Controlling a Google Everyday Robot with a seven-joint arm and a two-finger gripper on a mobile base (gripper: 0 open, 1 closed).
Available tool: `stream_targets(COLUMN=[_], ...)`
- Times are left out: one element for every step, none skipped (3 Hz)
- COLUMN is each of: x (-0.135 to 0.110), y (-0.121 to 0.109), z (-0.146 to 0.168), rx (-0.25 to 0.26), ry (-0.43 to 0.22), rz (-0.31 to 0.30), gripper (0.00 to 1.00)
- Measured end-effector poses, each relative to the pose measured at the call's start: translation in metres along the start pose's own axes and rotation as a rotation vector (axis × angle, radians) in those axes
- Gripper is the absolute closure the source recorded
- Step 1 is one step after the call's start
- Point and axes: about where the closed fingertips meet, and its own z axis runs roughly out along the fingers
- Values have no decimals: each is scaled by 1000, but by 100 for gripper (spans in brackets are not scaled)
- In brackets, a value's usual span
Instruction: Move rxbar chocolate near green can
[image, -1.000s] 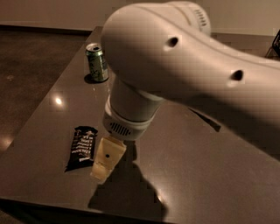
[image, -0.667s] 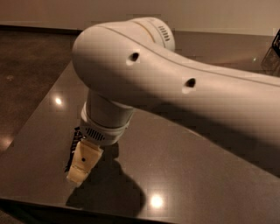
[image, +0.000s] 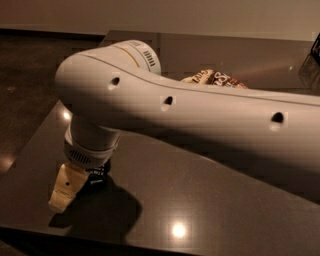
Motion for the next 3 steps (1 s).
stream_targets(x=[-6,2,16], y=[-21,-45,-63], z=[5,2,-7], rx=[16,33,39], ry=[-20,-20,-3], rz=[-31,-64,-119], gripper=[18,41,72])
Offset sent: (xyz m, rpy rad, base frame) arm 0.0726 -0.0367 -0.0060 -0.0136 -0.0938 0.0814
